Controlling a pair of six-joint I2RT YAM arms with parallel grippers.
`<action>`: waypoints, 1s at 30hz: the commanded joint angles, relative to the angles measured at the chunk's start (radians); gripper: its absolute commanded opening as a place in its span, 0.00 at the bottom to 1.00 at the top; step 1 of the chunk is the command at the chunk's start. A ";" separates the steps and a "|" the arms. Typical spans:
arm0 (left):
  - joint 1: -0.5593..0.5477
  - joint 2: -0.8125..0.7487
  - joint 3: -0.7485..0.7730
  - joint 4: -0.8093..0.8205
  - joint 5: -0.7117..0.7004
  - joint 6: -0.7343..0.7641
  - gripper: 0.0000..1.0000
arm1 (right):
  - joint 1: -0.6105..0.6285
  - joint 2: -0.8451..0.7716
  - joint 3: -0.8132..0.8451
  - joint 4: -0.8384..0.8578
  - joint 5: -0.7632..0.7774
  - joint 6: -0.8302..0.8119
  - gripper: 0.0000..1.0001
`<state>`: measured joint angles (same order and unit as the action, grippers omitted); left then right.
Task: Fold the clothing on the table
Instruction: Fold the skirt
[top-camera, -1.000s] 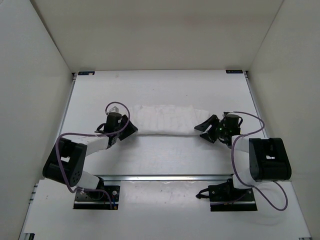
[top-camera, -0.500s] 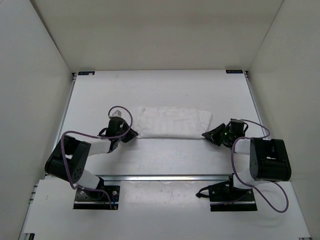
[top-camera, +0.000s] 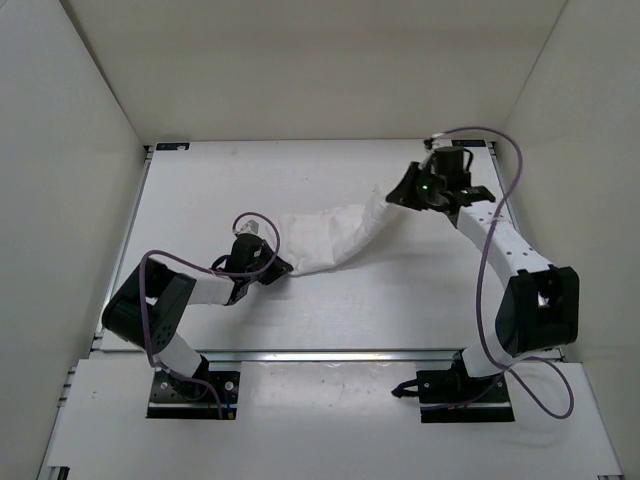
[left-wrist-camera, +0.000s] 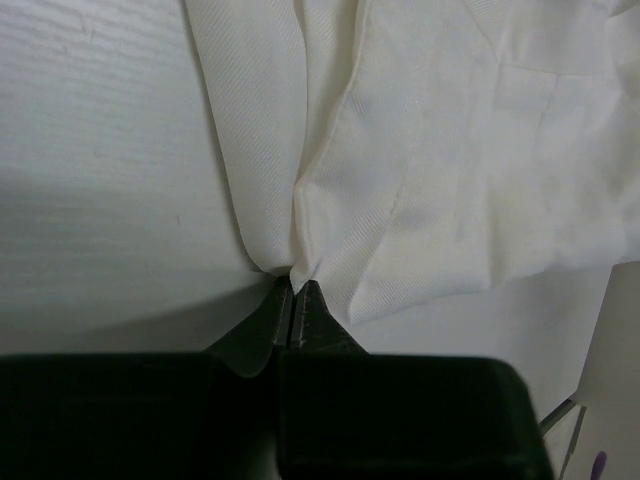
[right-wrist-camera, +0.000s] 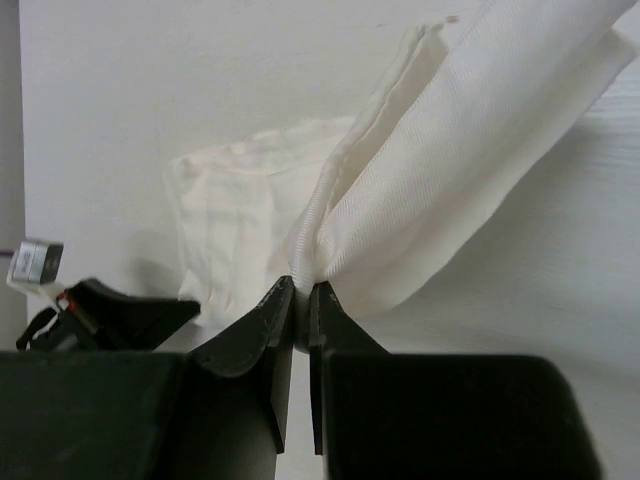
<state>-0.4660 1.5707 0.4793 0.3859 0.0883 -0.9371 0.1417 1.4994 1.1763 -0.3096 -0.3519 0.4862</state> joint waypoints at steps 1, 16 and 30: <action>0.003 0.025 0.042 0.024 -0.015 -0.009 0.00 | 0.142 0.086 0.097 -0.157 0.076 -0.101 0.01; 0.020 0.009 0.028 0.047 -0.009 -0.012 0.01 | 0.561 0.387 0.348 -0.086 0.122 -0.092 0.00; 0.044 -0.021 -0.013 0.062 0.037 0.017 0.33 | 0.552 0.561 0.467 -0.144 -0.152 -0.119 0.08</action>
<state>-0.4324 1.5940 0.4793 0.4366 0.1059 -0.9424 0.7082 2.0499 1.5742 -0.4351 -0.3855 0.3904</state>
